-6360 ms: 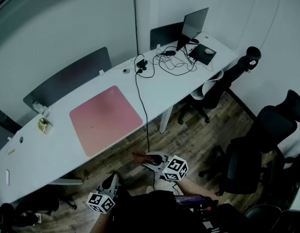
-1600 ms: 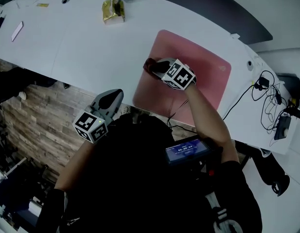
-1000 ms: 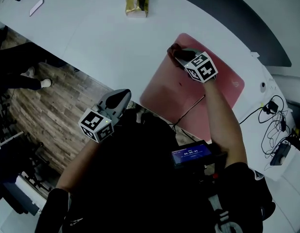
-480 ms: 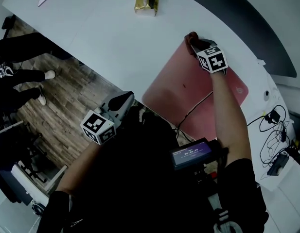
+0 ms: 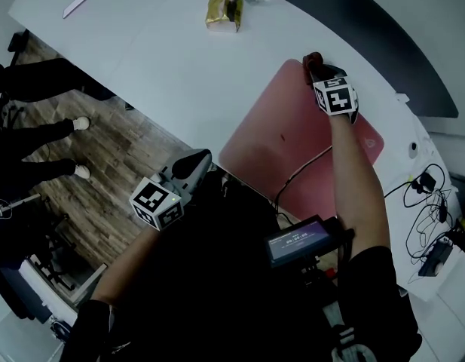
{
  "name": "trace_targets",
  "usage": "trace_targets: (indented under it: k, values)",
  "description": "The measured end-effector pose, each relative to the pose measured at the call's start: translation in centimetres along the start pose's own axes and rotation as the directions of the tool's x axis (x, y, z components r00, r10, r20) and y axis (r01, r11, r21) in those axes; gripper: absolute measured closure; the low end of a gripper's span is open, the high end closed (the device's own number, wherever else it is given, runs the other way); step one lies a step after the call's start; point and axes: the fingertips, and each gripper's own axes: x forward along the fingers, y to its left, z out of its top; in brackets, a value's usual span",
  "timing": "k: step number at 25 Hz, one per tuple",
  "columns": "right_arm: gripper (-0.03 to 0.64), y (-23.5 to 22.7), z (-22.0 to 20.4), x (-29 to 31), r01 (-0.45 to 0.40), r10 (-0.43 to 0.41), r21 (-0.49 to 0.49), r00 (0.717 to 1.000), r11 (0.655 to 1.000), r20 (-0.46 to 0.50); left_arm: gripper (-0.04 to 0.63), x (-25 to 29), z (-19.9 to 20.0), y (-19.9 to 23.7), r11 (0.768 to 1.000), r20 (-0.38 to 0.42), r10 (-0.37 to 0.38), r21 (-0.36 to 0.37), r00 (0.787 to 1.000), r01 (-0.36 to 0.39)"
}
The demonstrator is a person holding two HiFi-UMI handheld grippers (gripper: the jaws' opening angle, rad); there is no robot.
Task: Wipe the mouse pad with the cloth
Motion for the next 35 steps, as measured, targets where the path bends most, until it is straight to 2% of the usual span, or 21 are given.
trace_targets:
  k: [5,8,11,19,24,35]
  values:
    - [0.503,-3.2,-1.0,-2.6,0.140,-0.140,-0.040,0.990,0.989,0.021,0.586,0.5,0.1,-0.6,1.000,-0.004,-0.021,0.010,1.000,0.021]
    - [0.503,-3.9,-1.9,-3.4,0.147,-0.148,-0.101,0.989,0.984,-0.001,0.586,0.9,0.1,-1.0,0.999,-0.009,-0.031,0.013,0.999,0.031]
    - [0.503,-3.4,-2.8,-3.0,0.109,-0.116,-0.163,0.993,0.981,-0.028,0.586,1.2,0.1,-1.6,0.999,-0.017,-0.043,0.026,0.999,0.043]
    - [0.503,2.6,-3.2,-2.7,-0.063,0.057,-0.196,0.998,0.978,-0.036,0.586,0.4,-0.3,-2.0,0.997,-0.020,-0.066,0.045,0.998,0.067]
    - [0.503,7.6,-4.4,-4.3,-0.170,0.163,-0.225,0.985,0.959,-0.049,0.586,0.3,0.3,-2.5,0.992,-0.003,-0.109,0.070,0.994,0.109]
    - [0.503,18.3,-6.6,-8.3,-0.300,0.291,-0.193,0.954,0.934,-0.074,0.586,-3.1,-0.5,-2.1,0.986,0.021,-0.147,0.078,0.989,0.145]
